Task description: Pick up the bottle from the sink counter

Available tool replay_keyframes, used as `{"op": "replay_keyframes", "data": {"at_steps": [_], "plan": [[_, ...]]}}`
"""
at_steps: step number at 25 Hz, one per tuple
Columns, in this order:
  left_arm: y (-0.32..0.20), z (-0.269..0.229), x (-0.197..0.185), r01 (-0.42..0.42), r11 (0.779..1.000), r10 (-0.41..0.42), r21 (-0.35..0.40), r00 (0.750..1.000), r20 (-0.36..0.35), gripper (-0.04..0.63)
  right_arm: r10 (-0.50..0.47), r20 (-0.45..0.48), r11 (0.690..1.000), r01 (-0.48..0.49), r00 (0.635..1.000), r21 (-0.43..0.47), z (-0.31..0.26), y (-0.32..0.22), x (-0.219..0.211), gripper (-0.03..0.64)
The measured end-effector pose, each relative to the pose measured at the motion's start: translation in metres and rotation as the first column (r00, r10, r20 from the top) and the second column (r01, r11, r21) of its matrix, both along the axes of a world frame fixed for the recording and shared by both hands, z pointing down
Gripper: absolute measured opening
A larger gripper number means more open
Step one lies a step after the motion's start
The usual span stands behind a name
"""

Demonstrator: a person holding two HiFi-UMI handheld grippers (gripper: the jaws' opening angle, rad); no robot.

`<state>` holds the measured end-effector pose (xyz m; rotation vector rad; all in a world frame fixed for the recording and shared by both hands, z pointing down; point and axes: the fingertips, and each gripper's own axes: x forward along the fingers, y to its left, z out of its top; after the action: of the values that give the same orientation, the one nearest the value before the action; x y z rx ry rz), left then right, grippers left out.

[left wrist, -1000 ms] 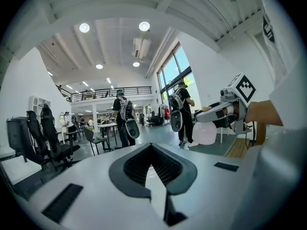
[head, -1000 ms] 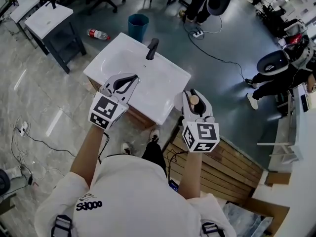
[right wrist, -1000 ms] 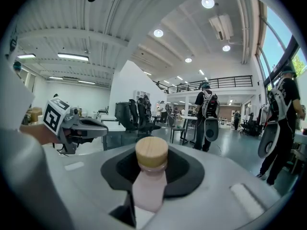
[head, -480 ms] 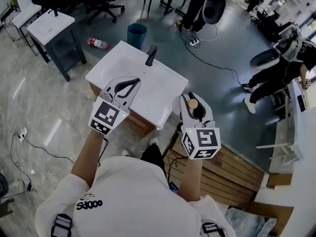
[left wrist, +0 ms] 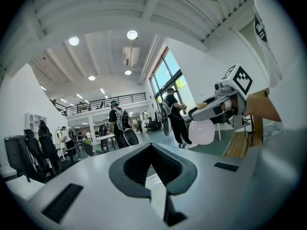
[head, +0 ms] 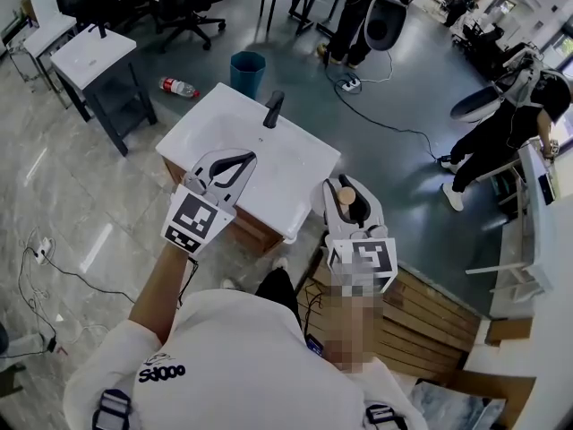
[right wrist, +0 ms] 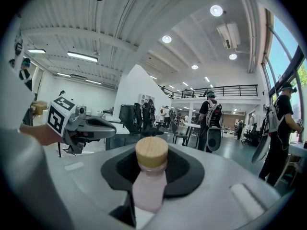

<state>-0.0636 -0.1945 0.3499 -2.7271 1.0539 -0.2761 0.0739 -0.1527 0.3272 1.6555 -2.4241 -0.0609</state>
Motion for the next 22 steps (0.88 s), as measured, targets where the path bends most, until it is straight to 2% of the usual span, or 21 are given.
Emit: {"op": "replay_keyframes", "data": {"at_steps": [22], "plan": [[0.002,0.005,-0.002,-0.018,1.000,0.018,-0.010,1.000,0.009,0.003,0.001,0.000,0.999,-0.001,1.000,-0.035,0.014,-0.001,-0.003,0.117]]}}
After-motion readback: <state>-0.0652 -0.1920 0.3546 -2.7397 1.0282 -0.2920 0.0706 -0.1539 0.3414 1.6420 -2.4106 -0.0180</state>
